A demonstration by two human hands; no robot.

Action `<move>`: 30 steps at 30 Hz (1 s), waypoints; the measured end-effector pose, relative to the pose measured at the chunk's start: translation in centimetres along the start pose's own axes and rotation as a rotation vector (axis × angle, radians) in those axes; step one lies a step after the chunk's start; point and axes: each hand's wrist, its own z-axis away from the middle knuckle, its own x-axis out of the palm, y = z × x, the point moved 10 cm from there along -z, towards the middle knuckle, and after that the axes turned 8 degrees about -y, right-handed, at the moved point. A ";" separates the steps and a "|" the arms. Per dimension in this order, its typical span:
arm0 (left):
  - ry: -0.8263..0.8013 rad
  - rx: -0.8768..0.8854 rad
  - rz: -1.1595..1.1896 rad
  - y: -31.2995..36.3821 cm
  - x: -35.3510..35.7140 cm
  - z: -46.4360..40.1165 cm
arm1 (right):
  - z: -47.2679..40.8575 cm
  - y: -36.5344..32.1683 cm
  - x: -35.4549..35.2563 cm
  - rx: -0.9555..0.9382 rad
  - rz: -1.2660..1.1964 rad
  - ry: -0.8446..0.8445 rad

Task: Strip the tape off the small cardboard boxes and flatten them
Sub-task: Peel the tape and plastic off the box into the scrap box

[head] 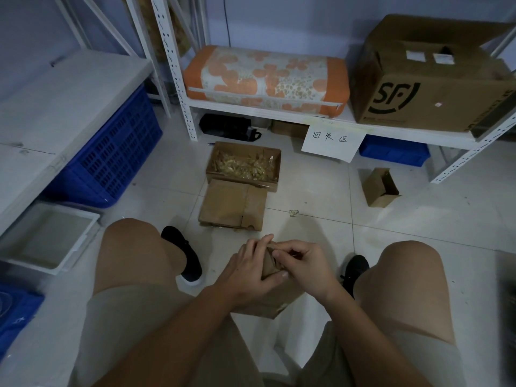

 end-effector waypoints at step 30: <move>0.103 0.108 -0.043 2.6 -1.7 0.7 | 1.3 -3.0 -0.7 -0.234 0.482 0.179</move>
